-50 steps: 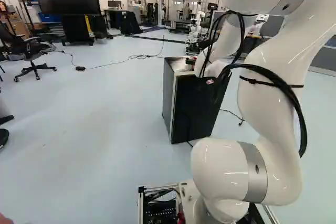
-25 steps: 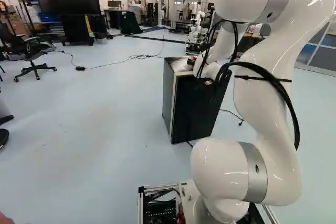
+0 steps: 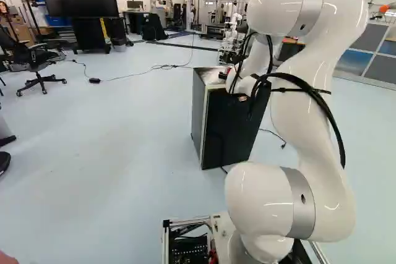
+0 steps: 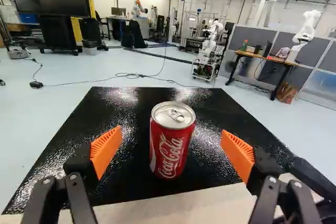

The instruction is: Grab a drink from the fridge

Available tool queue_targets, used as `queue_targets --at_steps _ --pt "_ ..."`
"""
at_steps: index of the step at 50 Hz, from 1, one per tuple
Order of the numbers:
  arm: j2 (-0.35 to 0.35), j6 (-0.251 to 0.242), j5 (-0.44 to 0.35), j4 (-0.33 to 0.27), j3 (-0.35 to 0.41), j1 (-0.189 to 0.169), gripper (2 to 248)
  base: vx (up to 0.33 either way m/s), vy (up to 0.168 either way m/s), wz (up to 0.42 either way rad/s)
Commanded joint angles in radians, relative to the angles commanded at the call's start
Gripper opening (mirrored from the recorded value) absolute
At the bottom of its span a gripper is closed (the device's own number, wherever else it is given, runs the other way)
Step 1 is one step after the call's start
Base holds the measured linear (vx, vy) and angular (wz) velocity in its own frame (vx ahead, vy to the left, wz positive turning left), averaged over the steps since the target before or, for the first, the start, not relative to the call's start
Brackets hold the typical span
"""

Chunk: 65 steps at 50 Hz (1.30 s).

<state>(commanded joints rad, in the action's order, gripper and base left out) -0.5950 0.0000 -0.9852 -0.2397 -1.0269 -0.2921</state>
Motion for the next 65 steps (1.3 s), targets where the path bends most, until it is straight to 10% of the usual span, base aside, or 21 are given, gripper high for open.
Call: queue_targets --at_steps 20,21,25,26,30,31,36,65 --pt "-0.027 0.000 0.000 0.000 -0.036 0.000 239 0.000 0.000 0.000" --pt "-0.027 0.000 0.000 0.000 -0.036 0.000 201 0.000 0.000 0.000" --pt "-0.027 0.000 0.000 0.000 -0.036 0.000 201 0.000 0.000 0.000" --pt "-0.027 0.000 0.000 0.000 -0.036 0.000 163 0.000 0.000 0.000" --pt "-0.027 0.000 0.000 0.000 -0.036 0.000 163 0.000 0.000 0.000" --pt "-0.027 0.000 0.000 0.000 -0.036 0.000 125 0.000 0.000 0.000" --pt "-0.025 0.000 0.000 0.000 -0.036 0.000 99 0.000 0.000 0.000" --pt "0.027 0.000 0.000 0.000 -0.033 0.000 99 0.000 0.000 0.000"
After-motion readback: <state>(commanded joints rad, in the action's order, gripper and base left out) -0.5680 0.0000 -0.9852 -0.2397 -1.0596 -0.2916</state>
